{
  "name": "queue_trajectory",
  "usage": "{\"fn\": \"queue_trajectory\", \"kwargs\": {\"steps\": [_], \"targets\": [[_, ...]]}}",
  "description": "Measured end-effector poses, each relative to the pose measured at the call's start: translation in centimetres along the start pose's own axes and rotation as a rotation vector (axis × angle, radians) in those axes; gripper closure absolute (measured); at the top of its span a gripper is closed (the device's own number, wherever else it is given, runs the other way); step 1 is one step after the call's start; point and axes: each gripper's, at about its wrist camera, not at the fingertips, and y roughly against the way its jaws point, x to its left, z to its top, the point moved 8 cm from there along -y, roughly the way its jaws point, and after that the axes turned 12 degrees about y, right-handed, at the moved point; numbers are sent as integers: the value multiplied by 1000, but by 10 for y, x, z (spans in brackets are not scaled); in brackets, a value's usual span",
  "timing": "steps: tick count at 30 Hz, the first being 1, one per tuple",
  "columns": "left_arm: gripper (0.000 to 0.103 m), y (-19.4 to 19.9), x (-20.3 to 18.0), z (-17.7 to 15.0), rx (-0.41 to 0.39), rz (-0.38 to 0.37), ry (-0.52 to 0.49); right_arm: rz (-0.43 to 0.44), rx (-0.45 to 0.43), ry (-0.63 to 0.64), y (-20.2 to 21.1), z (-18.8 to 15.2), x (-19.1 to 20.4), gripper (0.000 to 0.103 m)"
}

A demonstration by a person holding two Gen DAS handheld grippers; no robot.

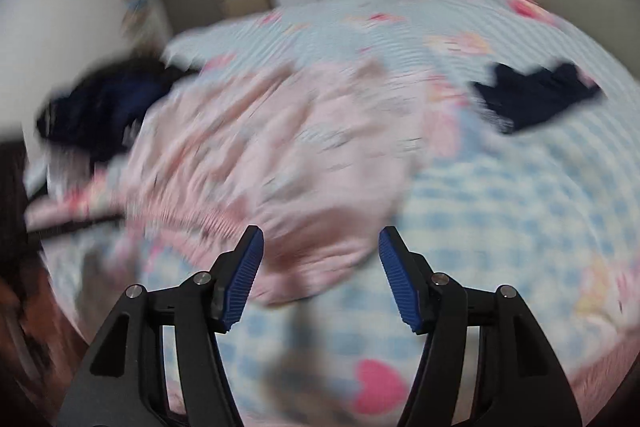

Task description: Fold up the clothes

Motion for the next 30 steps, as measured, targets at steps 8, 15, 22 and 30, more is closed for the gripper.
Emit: {"fn": "queue_trajectory", "kwargs": {"steps": [8,15,22,30], "targets": [[53,-2,28,10,-32,131,-42,-109,91,-38,-17,-18,-21,41],[52,-20,8,-14,77,53,-122,-165,38,-162,11,-22,-48,50],[49,-21,23,-7,40,207,-111,-157,53,-95,12,-24,-37,52],[49,-25,26,-1,52,242,-151,-55,110,-54,-8,-29,-19,63]]}}
